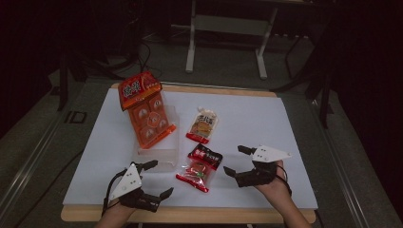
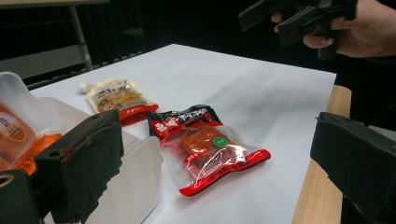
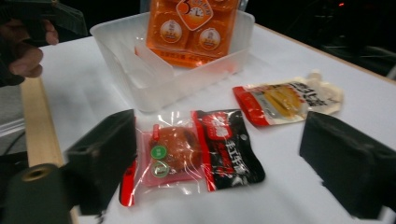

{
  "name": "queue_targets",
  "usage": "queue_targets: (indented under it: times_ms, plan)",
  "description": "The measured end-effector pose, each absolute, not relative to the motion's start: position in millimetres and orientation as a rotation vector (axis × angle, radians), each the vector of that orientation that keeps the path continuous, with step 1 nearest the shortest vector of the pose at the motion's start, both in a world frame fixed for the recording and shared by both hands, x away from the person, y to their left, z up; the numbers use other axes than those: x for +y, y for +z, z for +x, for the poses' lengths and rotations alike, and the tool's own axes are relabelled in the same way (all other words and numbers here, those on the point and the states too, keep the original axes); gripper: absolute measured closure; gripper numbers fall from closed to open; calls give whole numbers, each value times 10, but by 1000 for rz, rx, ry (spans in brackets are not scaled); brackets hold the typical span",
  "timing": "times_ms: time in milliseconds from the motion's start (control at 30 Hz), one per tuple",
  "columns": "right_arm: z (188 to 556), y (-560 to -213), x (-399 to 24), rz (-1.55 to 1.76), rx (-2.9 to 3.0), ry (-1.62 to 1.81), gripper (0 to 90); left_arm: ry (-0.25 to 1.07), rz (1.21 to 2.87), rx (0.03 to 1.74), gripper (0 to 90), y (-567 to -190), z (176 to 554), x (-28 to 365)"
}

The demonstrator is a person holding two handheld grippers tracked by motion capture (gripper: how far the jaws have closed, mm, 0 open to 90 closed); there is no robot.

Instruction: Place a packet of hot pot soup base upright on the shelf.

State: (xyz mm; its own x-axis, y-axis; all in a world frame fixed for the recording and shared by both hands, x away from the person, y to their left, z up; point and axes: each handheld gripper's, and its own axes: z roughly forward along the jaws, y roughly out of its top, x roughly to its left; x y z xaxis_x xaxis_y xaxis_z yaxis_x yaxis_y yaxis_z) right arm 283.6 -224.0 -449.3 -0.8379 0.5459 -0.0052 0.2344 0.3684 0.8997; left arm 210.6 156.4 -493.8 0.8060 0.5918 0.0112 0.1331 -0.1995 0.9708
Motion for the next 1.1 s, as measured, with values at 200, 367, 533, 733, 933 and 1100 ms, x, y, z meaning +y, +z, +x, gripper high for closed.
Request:
queue_targets:
  times_ms: [200, 367, 533, 733, 933, 1100]
  plan:
    - [2967, -4525, -2166, 676, 2355, 1459, 165, 463, 1757, 582, 31, -4970, 2130, 1591]
    - [3078, -4602, -2084, 660, 2397, 1440, 197, 457, 1756, 595, 31, -4994, 2142, 1604]
    - [3195, -4721, -2004, 665, 2450, 1405, 208, 451, 1761, 598, 31, -5005, 2141, 1608]
    - [3341, -4865, -1959, 692, 2496, 1376, 225, 445, 1762, 597, 31, -5016, 2145, 1607]
    - [3454, -5036, -1909, 719, 2555, 1335, 228, 437, 1760, 599, 31, -5022, 2150, 1603]
    - [3547, -5145, -1887, 742, 2584, 1267, 227, 437, 1764, 597, 31, -5023, 2147, 1606]
